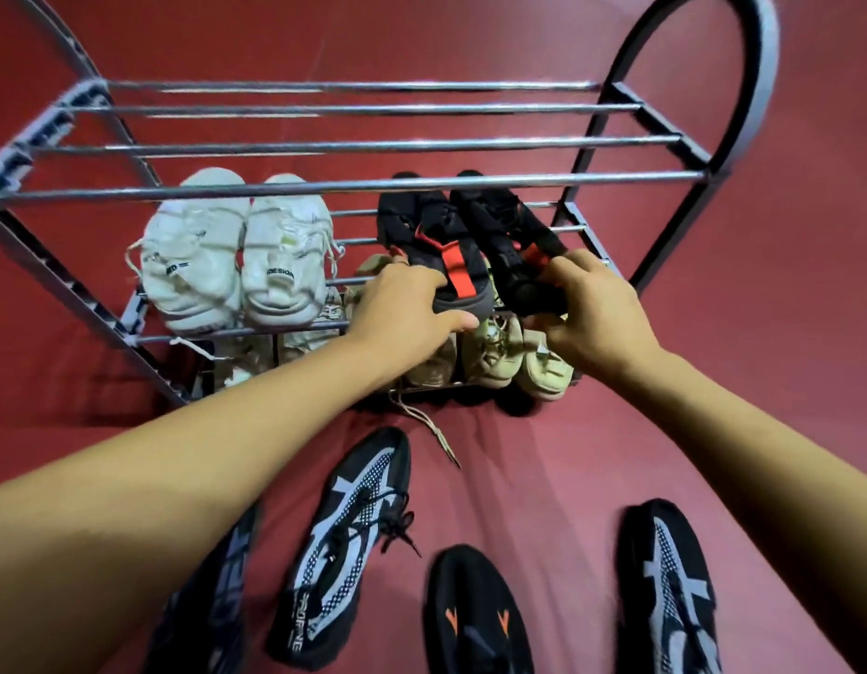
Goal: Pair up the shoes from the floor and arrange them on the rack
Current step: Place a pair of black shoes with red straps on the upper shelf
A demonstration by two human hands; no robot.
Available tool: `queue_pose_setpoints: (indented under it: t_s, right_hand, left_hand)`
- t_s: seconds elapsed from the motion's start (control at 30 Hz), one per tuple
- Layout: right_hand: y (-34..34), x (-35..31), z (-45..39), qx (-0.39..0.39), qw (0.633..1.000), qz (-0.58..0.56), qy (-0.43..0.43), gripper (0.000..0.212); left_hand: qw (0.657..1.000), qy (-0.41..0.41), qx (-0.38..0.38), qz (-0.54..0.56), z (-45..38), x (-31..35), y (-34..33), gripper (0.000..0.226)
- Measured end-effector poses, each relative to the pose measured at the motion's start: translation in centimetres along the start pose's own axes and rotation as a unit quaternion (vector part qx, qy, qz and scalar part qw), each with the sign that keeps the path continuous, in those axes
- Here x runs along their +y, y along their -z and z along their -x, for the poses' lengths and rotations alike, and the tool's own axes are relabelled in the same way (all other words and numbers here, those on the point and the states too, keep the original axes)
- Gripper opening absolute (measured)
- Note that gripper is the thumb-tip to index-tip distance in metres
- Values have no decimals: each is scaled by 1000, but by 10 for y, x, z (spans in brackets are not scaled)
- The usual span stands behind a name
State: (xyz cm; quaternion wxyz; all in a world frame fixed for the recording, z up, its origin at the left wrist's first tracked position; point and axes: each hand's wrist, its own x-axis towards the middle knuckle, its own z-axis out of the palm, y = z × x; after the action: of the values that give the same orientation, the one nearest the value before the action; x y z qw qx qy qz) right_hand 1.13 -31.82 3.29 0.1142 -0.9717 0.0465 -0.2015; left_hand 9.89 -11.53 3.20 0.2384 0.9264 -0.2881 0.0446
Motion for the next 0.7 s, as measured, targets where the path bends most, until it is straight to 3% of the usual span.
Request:
queue_pose_setpoints:
  t_s: [0.27, 0.4, 0.7]
  right_hand:
    - [15, 21, 18, 40, 994, 100, -20, 52]
    - [15, 23, 11, 29, 990, 130, -39, 48]
    - [16, 40, 8, 6, 997, 62, -33, 40]
  left_hand:
    - [1000, -9, 5, 23, -34, 32, -10, 35]
    - [1000, -4, -26, 15, -44, 39, -12, 53]
    - [990, 67, 17, 122, -44, 44, -27, 47]
